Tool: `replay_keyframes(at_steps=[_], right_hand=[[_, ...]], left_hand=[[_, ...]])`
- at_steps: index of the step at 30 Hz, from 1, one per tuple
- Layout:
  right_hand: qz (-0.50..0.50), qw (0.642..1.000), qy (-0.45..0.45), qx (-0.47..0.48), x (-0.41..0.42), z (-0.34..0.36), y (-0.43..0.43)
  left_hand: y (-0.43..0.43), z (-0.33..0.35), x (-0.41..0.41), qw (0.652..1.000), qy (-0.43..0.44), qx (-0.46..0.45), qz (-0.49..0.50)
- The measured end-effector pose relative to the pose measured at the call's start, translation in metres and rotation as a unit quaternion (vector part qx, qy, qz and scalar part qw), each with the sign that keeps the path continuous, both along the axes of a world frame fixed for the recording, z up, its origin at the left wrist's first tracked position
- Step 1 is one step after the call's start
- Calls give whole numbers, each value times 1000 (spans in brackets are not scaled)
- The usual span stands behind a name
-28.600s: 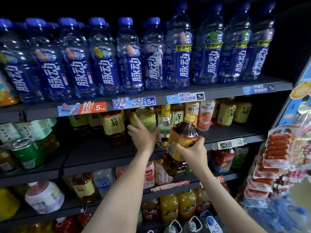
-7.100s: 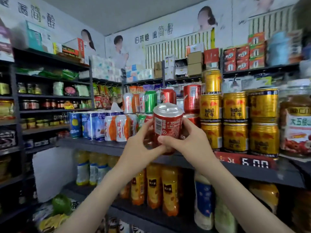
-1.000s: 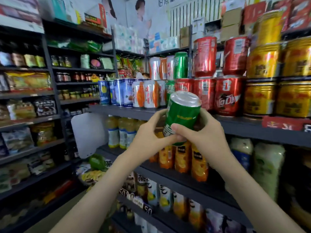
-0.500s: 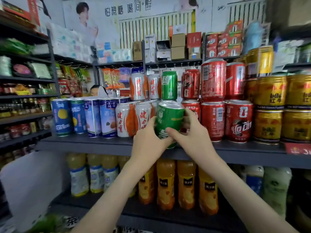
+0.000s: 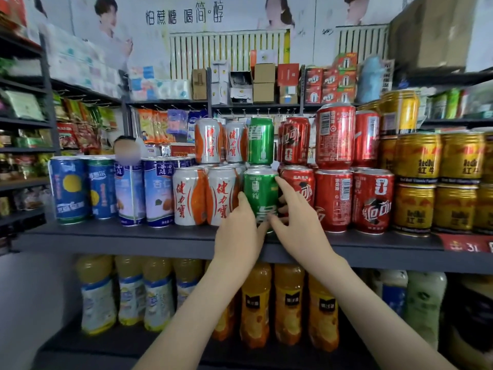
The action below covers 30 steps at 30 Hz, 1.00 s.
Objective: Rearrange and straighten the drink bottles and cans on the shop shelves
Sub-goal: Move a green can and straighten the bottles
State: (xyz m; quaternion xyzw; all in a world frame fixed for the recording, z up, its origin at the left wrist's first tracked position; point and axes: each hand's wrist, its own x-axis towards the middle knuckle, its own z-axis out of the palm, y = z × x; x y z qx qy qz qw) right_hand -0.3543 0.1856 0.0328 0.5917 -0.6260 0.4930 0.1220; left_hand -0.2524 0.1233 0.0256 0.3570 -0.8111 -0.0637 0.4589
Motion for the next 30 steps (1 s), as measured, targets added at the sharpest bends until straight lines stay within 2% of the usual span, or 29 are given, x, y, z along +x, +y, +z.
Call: replay_keyframes(at_steps=[4,8,12,17,21,24,27,30], right_hand=[[-8,1000,17,3,0,-5,-3],[-43,995,85,19,3,-6,-11],[-56,993,100,26,4,-8,-9],[-70,991,113,-3,0,-23,39],[-79,989,126,-6,-17,-67,104],[-98,988,112,49,-45,-114,156],[-126,982,59,125,-83,-163,212],[-155,970,8,189,-124,-202,272]], left_hand=[[1,-3,5,999,6,-23,-37],[-6,1,1,999,-24,-9,-23],[-1,0,4,999,-39,-19,-26],[34,-33,13,989,3,-151,-10],[87,-93,2,970,31,-220,-97],[129,-139,-21,972,-23,-157,-172],[172,-174,-61,971,-118,-1,-210],[229,-201,-115,948,-180,105,-241]])
